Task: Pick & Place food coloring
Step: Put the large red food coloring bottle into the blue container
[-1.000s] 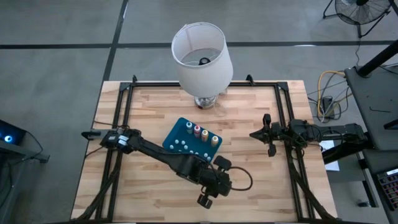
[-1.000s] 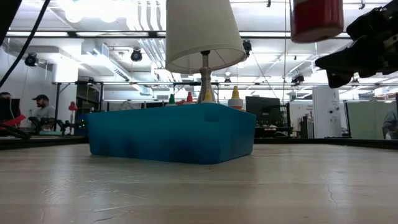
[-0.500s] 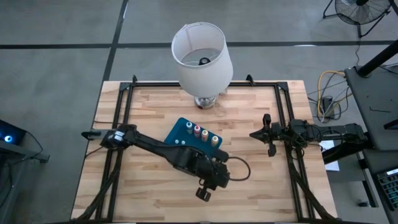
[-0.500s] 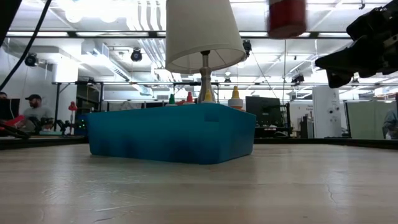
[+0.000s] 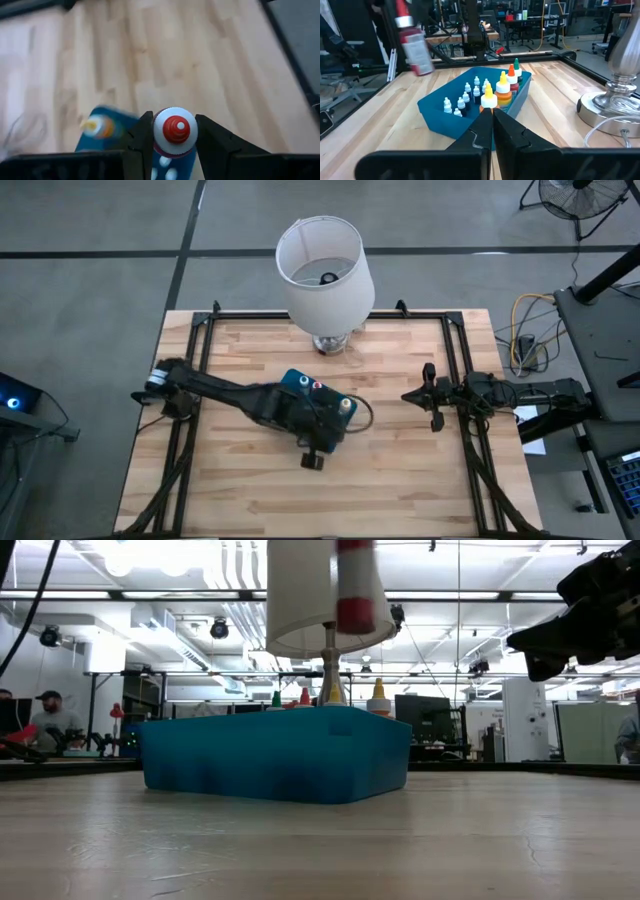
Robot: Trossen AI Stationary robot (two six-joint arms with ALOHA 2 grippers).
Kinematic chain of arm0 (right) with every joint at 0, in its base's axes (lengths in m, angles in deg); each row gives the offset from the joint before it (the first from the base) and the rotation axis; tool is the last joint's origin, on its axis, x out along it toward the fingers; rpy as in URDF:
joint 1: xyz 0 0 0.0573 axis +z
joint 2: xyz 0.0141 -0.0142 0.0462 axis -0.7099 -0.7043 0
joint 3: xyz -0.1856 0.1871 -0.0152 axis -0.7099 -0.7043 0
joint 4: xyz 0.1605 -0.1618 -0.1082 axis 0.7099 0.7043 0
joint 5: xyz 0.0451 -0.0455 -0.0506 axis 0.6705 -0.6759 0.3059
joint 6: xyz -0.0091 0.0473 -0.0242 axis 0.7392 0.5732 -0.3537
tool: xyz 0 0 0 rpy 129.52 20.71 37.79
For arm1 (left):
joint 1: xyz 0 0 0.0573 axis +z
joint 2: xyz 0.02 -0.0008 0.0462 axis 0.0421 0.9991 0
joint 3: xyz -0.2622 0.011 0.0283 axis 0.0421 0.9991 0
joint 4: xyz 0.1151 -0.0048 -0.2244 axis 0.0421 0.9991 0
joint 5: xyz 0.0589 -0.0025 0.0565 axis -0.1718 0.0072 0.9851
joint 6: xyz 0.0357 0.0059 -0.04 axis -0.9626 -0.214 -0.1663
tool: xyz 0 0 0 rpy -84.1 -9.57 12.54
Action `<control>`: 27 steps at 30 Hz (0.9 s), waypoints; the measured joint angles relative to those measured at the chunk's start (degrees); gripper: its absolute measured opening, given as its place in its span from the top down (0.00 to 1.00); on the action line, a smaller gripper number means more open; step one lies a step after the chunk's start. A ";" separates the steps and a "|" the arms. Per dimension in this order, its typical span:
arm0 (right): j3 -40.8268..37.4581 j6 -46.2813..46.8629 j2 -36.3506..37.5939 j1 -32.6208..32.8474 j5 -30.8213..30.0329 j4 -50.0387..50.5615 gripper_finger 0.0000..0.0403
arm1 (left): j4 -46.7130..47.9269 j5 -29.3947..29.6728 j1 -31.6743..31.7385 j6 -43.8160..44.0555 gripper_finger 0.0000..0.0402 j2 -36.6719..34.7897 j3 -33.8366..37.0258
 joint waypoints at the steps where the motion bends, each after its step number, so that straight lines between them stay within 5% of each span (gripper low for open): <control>1: 0.00 0.00 -0.09 -0.01 -0.03 -0.07 0.98 | -0.19 0.57 0.56 0.61 0.77 -1.33 1.84; 15: 0.00 0.00 -0.05 0.00 0.00 -0.06 0.98 | -9.19 4.72 5.37 2.10 0.77 -22.36 30.07; 27: 0.00 -0.01 -0.03 0.00 0.00 -0.06 0.98 | -10.19 5.63 10.20 4.74 0.77 -33.52 42.96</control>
